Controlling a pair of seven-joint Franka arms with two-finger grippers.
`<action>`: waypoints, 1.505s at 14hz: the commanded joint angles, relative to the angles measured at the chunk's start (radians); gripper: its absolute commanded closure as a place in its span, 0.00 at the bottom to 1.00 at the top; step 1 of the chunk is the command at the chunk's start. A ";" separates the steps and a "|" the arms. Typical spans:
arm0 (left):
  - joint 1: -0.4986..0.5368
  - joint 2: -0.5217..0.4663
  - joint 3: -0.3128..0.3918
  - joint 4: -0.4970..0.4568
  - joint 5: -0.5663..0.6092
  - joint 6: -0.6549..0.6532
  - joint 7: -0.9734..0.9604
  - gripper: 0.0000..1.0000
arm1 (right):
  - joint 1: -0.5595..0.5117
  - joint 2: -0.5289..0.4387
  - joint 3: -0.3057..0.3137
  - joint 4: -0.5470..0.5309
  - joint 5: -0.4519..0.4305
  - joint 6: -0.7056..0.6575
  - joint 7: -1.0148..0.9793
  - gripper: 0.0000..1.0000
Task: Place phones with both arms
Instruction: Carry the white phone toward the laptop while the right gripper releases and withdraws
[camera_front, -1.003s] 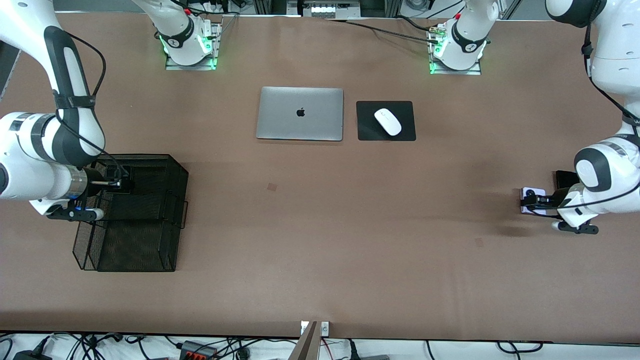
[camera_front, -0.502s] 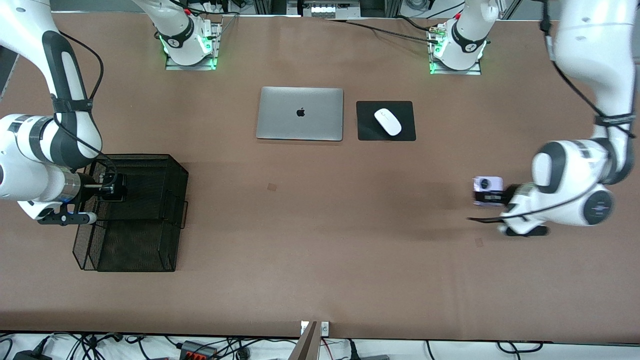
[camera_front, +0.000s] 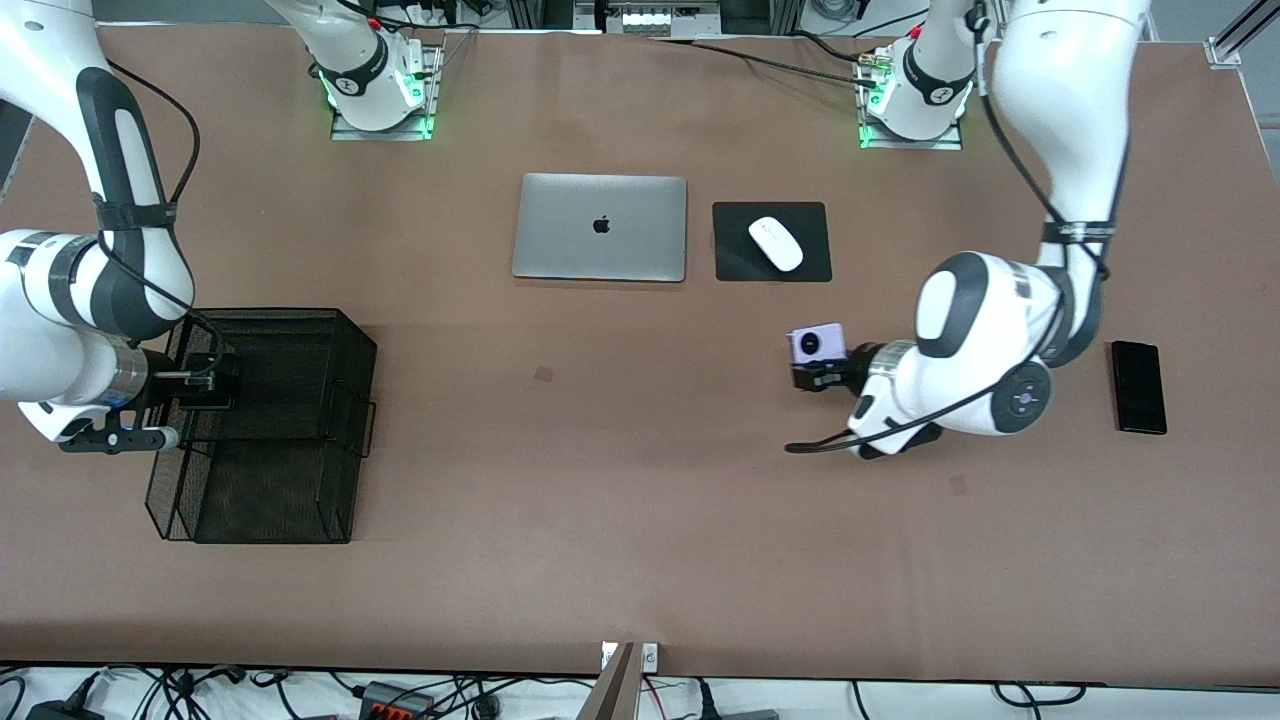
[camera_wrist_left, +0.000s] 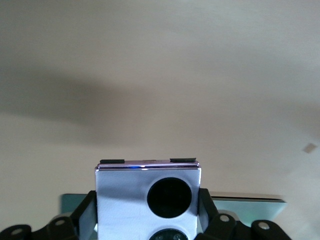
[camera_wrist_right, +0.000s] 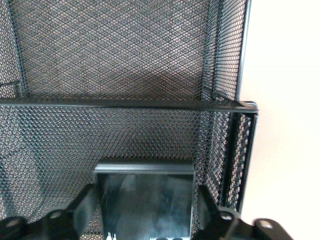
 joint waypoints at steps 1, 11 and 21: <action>-0.168 0.090 0.150 0.138 -0.168 -0.004 -0.020 0.50 | 0.004 -0.044 0.021 0.047 -0.010 -0.084 0.010 0.00; -0.416 0.254 0.265 0.234 -0.556 0.461 0.022 0.50 | 0.034 -0.099 0.025 0.314 -0.001 -0.308 0.050 0.00; -0.661 0.466 0.519 0.352 -0.740 0.645 0.026 0.50 | 0.047 -0.161 0.024 0.305 -0.001 -0.374 0.059 0.00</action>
